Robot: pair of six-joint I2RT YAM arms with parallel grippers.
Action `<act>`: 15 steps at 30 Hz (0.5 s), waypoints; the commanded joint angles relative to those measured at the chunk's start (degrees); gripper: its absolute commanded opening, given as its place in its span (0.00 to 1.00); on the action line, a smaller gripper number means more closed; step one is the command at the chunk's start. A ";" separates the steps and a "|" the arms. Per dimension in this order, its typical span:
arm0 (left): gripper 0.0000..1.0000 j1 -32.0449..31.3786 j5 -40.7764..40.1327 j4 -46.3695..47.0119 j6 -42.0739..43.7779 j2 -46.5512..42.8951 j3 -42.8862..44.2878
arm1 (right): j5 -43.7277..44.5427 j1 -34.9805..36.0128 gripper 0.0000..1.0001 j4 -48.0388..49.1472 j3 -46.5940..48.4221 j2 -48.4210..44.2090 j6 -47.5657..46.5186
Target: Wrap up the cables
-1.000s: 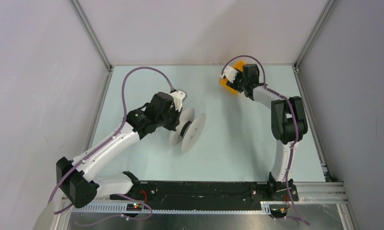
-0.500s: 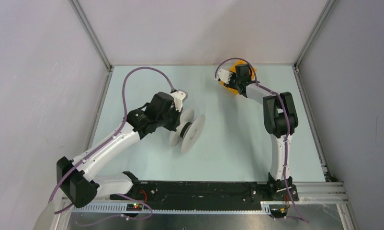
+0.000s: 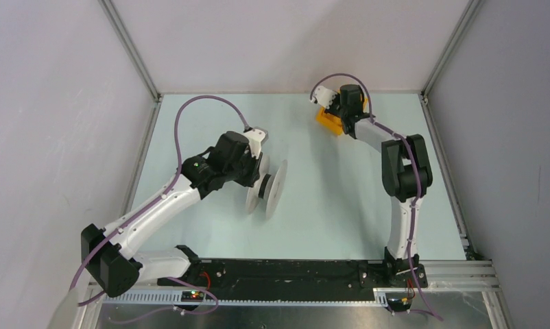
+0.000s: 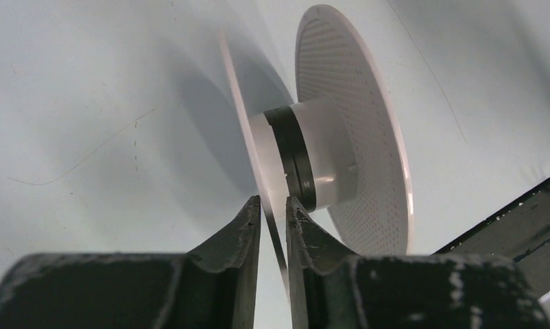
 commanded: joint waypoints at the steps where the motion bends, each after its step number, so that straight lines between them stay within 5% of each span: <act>1: 0.24 0.07 -0.78 1.81 -0.76 -0.03 1.70 | 2.22 0.83 0.00 5.53 0.84 -12.87 7.38; 15: 0.21 0.11 -3.27 1.33 0.15 0.53 1.57 | 8.48 4.03 0.00 -6.84 7.47 -36.34 20.22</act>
